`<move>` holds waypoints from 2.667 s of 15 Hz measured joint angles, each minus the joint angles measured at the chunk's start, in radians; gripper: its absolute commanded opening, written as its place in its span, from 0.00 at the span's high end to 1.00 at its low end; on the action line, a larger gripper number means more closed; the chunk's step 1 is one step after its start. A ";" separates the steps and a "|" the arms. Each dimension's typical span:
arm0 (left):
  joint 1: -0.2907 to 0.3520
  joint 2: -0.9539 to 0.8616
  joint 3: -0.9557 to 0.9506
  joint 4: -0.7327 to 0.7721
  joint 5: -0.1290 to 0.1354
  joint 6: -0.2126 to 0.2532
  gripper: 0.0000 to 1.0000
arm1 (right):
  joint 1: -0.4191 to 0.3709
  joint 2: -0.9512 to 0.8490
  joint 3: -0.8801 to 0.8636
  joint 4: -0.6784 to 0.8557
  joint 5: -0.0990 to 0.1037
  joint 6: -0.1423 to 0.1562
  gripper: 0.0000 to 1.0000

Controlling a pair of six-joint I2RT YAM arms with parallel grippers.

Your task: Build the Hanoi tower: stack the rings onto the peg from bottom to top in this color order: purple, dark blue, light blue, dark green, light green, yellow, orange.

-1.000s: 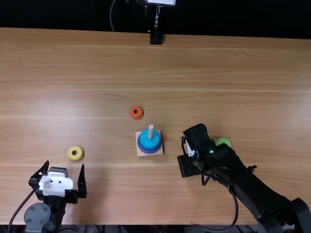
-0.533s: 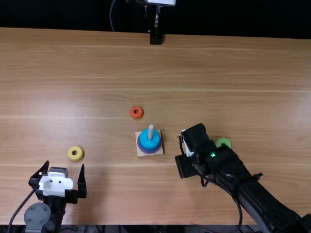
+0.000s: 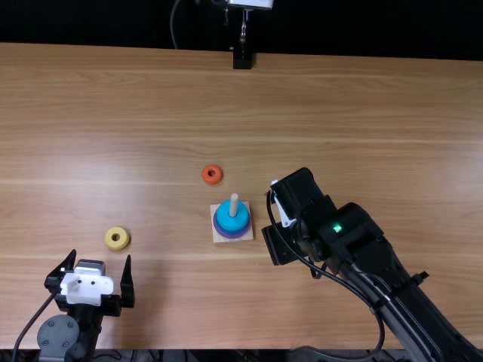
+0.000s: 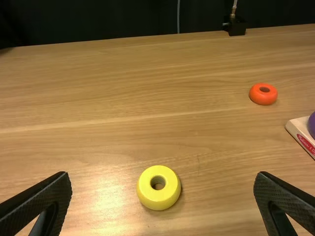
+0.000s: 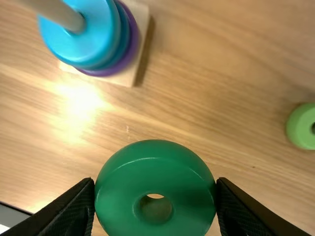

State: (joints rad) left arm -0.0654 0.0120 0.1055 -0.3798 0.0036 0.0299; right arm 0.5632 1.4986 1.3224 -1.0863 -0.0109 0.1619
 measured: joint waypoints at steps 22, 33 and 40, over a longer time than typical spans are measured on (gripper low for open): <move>0.000 0.000 0.000 0.001 0.000 0.001 0.00 | 0.092 0.416 0.661 -0.183 0.003 0.000 1.00; 0.000 0.000 0.000 0.000 0.000 0.000 0.00 | 0.124 0.416 0.661 -0.182 0.003 0.000 1.00; 0.000 0.000 0.000 0.000 0.000 0.000 0.00 | 0.123 0.416 0.661 -0.183 0.003 0.000 1.00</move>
State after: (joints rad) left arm -0.0654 0.0116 0.1059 -0.3798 0.0040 0.0303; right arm 0.6865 1.9148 1.9831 -1.2690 -0.0074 0.1616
